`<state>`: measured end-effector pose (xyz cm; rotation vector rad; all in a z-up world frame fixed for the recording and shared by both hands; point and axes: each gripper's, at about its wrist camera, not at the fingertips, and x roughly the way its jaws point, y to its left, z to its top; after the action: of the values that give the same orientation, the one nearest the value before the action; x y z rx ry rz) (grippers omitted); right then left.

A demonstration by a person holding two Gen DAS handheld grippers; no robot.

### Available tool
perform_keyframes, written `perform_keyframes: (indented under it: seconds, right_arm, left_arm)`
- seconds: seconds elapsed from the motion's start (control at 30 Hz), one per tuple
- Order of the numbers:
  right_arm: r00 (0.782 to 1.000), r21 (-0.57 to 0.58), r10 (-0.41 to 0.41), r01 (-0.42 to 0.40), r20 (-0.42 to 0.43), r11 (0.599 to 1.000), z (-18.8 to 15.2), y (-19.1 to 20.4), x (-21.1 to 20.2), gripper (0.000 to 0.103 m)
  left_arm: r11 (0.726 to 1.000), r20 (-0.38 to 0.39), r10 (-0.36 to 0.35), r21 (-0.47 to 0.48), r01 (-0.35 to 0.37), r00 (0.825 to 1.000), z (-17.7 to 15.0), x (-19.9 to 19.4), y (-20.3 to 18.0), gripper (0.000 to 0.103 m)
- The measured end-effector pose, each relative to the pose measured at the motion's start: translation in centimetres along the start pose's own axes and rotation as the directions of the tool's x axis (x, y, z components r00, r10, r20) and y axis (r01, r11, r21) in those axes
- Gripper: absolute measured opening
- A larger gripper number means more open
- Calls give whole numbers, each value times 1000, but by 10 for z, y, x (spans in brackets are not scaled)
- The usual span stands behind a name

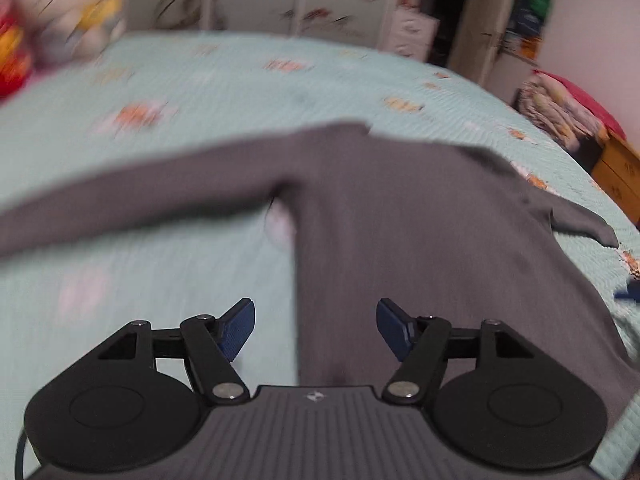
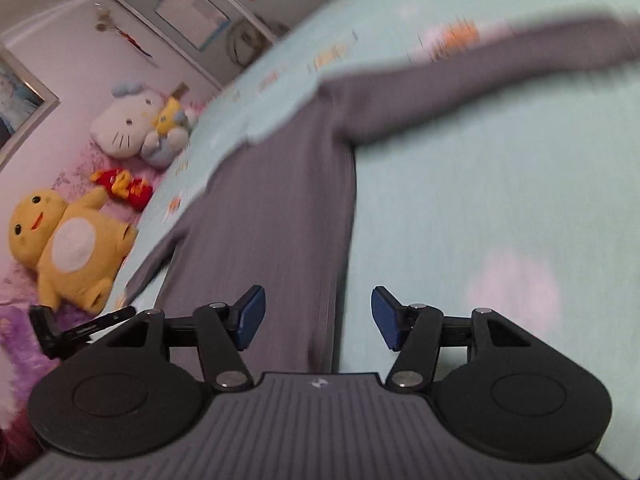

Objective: Fold clothes

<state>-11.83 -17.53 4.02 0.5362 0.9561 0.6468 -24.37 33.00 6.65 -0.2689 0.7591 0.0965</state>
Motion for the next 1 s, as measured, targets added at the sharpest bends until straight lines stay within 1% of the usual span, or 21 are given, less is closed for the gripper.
perform_keyframes:
  seconds: [0.03, 0.13, 0.17, 0.23, 0.3, 0.33, 0.37, 0.43, 0.53, 0.6, 0.67, 0.7, 0.73, 0.77, 0.8, 0.83, 0.9, 0.97, 1.0]
  right_arm:
    - [1000, 25, 7, -6, -20, 1000, -16, -1, -5, 59]
    - [998, 68, 14, -10, -62, 998, -51, 2, -14, 59]
    - [997, 83, 30, -25, -67, 996, -60, 2, -15, 59]
    - [998, 103, 45, -40, -48, 994, -73, 3, -18, 59]
    - [998, 123, 62, -58, -24, 991, -82, 2, -19, 59]
    - [997, 148, 80, -77, -15, 986, -86, 1, -18, 59]
    - [995, 168, 96, -94, -7, 981, -89, 0, -17, 59]
    - [994, 172, 112, -110, 0, 979, -92, 0, -14, 59]
    - [994, 177, 108, -106, -7, 979, -89, 2, -11, 56]
    - [996, 170, 92, -87, -19, 982, -85, 3, -10, 52]
    - [997, 154, 73, -68, -28, 986, -86, 4, -11, 48]
    - [998, 150, 61, -56, -29, 987, -87, 4, -10, 43]
    - [998, 152, 52, -47, -31, 987, -87, 4, -10, 40]
    - [998, 153, 43, -38, -34, 987, -87, 3, -10, 34]
    - [999, 153, 34, -28, -40, 988, -87, 3, -10, 25]
    - [999, 149, 24, -17, -46, 989, -87, 3, -9, 21]
    - [998, 118, -10, 17, -54, 993, -89, 6, -9, 13]
    - [996, 57, -58, 61, -61, 996, -91, 14, -10, 12]
    - [994, 7, -86, 87, -67, 996, -91, 21, -10, 12]
  left_arm:
    - [999, -16, 4, -43, -5, 1000, -11, -5, 6, 70]
    - [981, -55, -53, -187, 42, 997, -35, -16, 21, 71]
    - [976, -65, -63, -212, 48, 996, -41, -17, 24, 71]
    - [972, -73, -73, -227, 54, 995, -52, -18, 26, 72]
    - [977, -64, -83, -202, 69, 994, -55, -19, 20, 73]
    - [974, -66, -102, -209, 86, 993, -55, -20, 19, 76]
    - [966, -65, -139, -228, 121, 988, -58, -20, 20, 77]
    - [954, -68, -188, -250, 165, 980, -61, -19, 19, 76]
    - [982, -96, -145, -136, 131, 985, -59, -14, 0, 75]
    - [988, -97, -127, -100, 117, 987, -60, -13, -5, 74]
    - [995, -95, -90, -53, 85, 991, -62, -12, -6, 62]
    - [997, -94, -70, -28, 67, 993, -63, -11, -7, 50]
    - [999, -92, -49, -2, 49, 995, -64, -11, -8, 41]
    - [999, -89, -29, 23, 31, 996, -66, -10, -8, 39]
    - [999, -89, -25, 30, 28, 996, -65, -9, -7, 35]
    - [999, -88, -21, 33, 24, 996, -64, -9, -5, 28]
    - [998, -80, -4, 59, 8, 997, -64, -8, -4, 25]
    - [995, -66, 8, 96, -2, 998, -67, -7, -6, 25]
    - [991, -56, 22, 134, -15, 998, -70, -7, -10, 25]
